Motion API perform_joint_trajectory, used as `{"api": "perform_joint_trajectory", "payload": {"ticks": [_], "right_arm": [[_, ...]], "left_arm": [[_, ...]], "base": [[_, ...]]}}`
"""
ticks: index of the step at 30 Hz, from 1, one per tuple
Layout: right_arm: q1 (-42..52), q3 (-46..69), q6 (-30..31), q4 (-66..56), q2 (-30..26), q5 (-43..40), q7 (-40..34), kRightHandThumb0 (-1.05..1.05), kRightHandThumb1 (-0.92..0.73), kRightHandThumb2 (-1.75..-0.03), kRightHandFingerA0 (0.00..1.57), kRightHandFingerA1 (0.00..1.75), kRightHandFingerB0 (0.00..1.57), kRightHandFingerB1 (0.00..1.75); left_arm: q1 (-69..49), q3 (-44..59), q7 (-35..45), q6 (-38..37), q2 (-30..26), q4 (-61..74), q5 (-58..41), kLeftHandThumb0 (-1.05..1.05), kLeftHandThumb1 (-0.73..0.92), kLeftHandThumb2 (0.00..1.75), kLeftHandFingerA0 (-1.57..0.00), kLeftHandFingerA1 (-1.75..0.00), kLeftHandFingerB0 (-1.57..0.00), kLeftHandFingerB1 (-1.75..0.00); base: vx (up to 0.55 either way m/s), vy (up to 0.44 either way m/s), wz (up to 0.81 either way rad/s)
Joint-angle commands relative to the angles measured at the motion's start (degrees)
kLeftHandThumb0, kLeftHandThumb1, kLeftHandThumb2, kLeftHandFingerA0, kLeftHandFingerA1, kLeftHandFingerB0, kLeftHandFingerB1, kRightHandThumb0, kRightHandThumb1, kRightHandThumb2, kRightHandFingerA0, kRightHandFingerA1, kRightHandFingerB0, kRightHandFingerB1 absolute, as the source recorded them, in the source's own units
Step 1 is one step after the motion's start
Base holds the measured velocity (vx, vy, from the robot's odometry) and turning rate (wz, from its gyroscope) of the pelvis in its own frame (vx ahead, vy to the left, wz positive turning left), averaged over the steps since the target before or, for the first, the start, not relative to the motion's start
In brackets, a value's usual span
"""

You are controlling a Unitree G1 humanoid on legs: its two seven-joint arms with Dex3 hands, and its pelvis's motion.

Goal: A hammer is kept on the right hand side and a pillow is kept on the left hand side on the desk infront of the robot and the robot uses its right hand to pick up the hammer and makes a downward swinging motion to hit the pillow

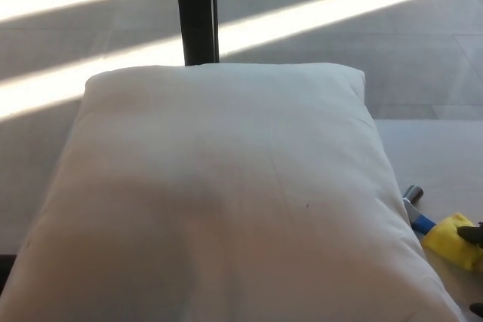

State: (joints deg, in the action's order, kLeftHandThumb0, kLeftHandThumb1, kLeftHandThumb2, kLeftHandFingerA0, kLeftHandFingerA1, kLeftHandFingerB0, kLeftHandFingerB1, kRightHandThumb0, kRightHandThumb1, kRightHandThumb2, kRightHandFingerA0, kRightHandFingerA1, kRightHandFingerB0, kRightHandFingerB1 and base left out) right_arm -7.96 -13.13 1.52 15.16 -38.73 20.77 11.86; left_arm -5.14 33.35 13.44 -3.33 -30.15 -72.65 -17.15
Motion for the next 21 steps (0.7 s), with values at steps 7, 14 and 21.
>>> {"api": "perform_joint_trajectory", "payload": {"ticks": [7,14,21], "right_arm": [[0.09,2.4,-1.08,6.72,0.42,0.33,-0.23,-0.73,-0.52,-0.86,0.07,0.48,0.17,0.42],[0.7,4.67,-7.18,9.43,5.16,-0.65,-5.78,-0.64,-0.51,-0.83,0.3,0.58,0.2,0.43],[-1.15,4.66,-5.14,12.05,7.67,-1.56,-3.13,-0.34,-0.47,-1.0,0.06,0.54,0.0,0.49]], "left_arm": [[-0.41,0.05,1.03,-1.29,-0.79,-0.07,-0.41,-0.63,0.72,0.62,-0.6,-0.55,-0.5,-0.46],[-1.02,-0.24,0.18,-1.86,-0.28,0.04,-0.11,-0.63,0.72,0.61,-0.63,-0.56,-0.53,-0.46],[-1.14,0.19,0.95,-1.71,-0.11,0.11,-0.6,-0.63,0.71,0.61,-0.62,-0.58,-0.52,-0.47]], "base": [[0.0,0.0,0.0],[0.0,0.0,0.0],[0.0,0.0,0.0]]}}
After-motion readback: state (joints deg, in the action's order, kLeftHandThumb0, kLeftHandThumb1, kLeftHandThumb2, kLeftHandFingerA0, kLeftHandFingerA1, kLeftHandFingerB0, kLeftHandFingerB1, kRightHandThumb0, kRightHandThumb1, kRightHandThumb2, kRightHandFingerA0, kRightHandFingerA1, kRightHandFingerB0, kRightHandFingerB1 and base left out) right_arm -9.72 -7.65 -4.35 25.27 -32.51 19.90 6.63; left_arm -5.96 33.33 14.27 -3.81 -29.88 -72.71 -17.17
